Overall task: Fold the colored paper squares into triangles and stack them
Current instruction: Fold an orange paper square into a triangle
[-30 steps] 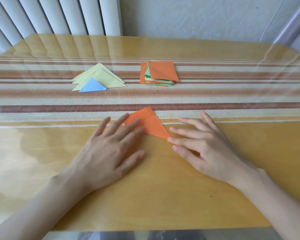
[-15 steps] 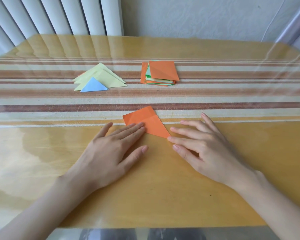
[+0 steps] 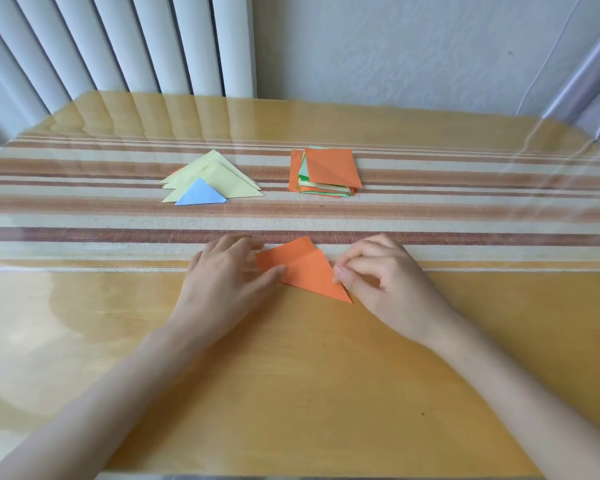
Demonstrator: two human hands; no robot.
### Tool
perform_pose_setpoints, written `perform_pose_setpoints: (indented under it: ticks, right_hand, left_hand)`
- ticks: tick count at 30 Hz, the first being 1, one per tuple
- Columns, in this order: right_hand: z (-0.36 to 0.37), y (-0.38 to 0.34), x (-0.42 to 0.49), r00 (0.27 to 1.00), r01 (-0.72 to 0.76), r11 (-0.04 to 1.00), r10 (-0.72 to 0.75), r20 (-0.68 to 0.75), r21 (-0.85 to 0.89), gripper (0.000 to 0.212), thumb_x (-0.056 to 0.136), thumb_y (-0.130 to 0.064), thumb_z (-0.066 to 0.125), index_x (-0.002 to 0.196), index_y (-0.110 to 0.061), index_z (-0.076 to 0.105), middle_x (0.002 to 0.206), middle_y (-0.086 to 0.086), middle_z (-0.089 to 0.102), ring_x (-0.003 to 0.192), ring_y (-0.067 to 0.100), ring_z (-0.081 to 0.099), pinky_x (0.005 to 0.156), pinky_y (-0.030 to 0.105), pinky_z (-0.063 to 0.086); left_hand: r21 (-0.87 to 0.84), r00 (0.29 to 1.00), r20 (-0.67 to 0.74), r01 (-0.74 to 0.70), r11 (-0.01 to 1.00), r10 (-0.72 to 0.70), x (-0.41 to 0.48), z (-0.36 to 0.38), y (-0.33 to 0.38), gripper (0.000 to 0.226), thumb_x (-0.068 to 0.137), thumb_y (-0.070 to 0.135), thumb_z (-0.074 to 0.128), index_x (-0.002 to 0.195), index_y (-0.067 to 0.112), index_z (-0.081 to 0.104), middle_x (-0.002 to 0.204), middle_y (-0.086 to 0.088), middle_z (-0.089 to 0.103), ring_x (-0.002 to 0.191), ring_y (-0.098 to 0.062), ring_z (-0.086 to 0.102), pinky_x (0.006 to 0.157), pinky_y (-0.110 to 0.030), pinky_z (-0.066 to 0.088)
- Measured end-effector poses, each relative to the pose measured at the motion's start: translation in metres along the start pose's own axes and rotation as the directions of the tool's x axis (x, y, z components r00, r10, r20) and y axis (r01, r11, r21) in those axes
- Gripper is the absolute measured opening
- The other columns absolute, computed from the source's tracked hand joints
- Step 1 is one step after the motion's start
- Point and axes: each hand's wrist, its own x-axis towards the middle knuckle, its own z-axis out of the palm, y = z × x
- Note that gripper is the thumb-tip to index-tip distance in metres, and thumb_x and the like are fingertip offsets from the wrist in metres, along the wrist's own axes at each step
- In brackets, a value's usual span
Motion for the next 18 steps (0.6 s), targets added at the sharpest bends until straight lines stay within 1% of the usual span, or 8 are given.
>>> perform_pose_setpoints:
  ticks: [3, 6, 8, 10, 12, 15, 16, 18]
  right_hand:
    - [0.007, 0.002, 0.026, 0.996, -0.091, 0.994, 0.092, -0.006, 0.059, 0.016, 0.092, -0.024, 0.062, 0.101, -0.015, 0.072, 0.101, -0.005, 0.065, 0.105, 0.016, 0.048, 0.092, 0.014, 0.032]
    - [0.021, 0.004, 0.04, 0.991, -0.127, 0.991, 0.125, 0.056, 0.034, 0.039, 0.09, -0.026, 0.065, 0.128, -0.016, 0.059, 0.121, -0.002, 0.056, 0.119, 0.017, 0.04, 0.099, 0.017, 0.027]
    - [0.027, 0.006, 0.044, 0.984, -0.127, 0.992, 0.126, 0.123, -0.002, 0.047, 0.091, -0.03, 0.063, 0.135, -0.019, 0.052, 0.13, -0.002, 0.05, 0.125, 0.016, 0.034, 0.106, 0.023, 0.025]
    - [0.029, 0.008, 0.046, 0.982, -0.111, 0.993, 0.115, 0.152, -0.032, 0.043, 0.091, -0.03, 0.062, 0.133, -0.021, 0.055, 0.132, -0.003, 0.046, 0.128, 0.015, 0.03, 0.108, 0.024, 0.023]
    - [0.027, 0.01, 0.046, 0.988, -0.084, 0.996, 0.083, 0.127, 0.0, 0.034, 0.089, -0.024, 0.065, 0.123, -0.019, 0.061, 0.127, -0.004, 0.048, 0.124, 0.013, 0.031, 0.103, 0.014, 0.02]
    - [0.025, 0.01, 0.045, 0.996, -0.049, 0.994, 0.042, 0.075, 0.095, 0.022, 0.084, -0.01, 0.07, 0.103, -0.015, 0.062, 0.12, -0.006, 0.052, 0.118, 0.01, 0.035, 0.096, 0.002, 0.017]
    - [0.024, 0.01, 0.045, 0.997, -0.043, 0.992, 0.034, 0.075, 0.119, 0.02, 0.083, -0.008, 0.07, 0.098, -0.016, 0.061, 0.12, -0.006, 0.053, 0.118, 0.009, 0.036, 0.096, 0.001, 0.016]
    - [0.022, 0.013, 0.042, 0.996, -0.03, 0.989, 0.017, 0.093, 0.142, 0.018, 0.083, -0.006, 0.07, 0.09, -0.019, 0.06, 0.122, -0.006, 0.054, 0.122, 0.007, 0.034, 0.099, 0.001, 0.015]
  left_hand:
    - [0.0, 1.0, 0.0, -0.024, 1.0, 0.024, 0.008, 0.007, -0.002, 0.075, 0.066, 0.075, 0.035, 0.113, 0.024, 0.064, 0.12, 0.008, 0.056, 0.118, -0.019, 0.046, 0.096, -0.03, 0.029]
    - [-0.023, 0.998, -0.037, -0.054, 0.998, 0.053, 0.008, 0.009, -0.005, 0.07, 0.068, 0.074, 0.039, 0.109, 0.024, 0.065, 0.115, 0.009, 0.057, 0.113, -0.018, 0.048, 0.093, -0.026, 0.027]
    - [-0.038, 0.997, -0.033, -0.07, 0.997, 0.069, 0.01, 0.009, -0.007, 0.066, 0.068, 0.073, 0.041, 0.107, 0.024, 0.064, 0.111, 0.011, 0.056, 0.109, -0.016, 0.048, 0.092, -0.026, 0.027]
    - [-0.06, 0.995, -0.008, -0.096, 0.994, 0.095, 0.012, 0.007, -0.009, 0.063, 0.068, 0.072, 0.043, 0.105, 0.026, 0.063, 0.109, 0.015, 0.053, 0.107, -0.011, 0.046, 0.092, -0.026, 0.028]
    - [-0.111, 0.992, 0.027, -0.119, 0.987, 0.123, 0.015, 0.003, -0.011, 0.054, 0.07, 0.069, 0.051, 0.104, 0.027, 0.061, 0.11, 0.018, 0.05, 0.107, -0.009, 0.044, 0.091, -0.025, 0.03]
    - [-0.183, 0.987, 0.045, -0.143, 0.973, 0.153, 0.016, 0.0, -0.012, 0.029, 0.079, 0.043, 0.073, 0.098, 0.029, 0.057, 0.113, 0.015, 0.052, 0.11, -0.012, 0.046, 0.092, -0.027, 0.036]
    - [-0.187, 0.985, 0.042, -0.155, 0.97, 0.165, 0.016, 0.0, -0.012, 0.026, 0.081, 0.038, 0.074, 0.096, 0.029, 0.055, 0.113, 0.014, 0.053, 0.11, -0.013, 0.046, 0.093, -0.028, 0.037]
    - [-0.159, 0.98, 0.035, -0.186, 0.97, 0.194, 0.014, 0.0, -0.013, 0.021, 0.082, 0.04, 0.068, 0.093, 0.03, 0.054, 0.112, 0.013, 0.055, 0.109, -0.012, 0.046, 0.091, -0.026, 0.034]
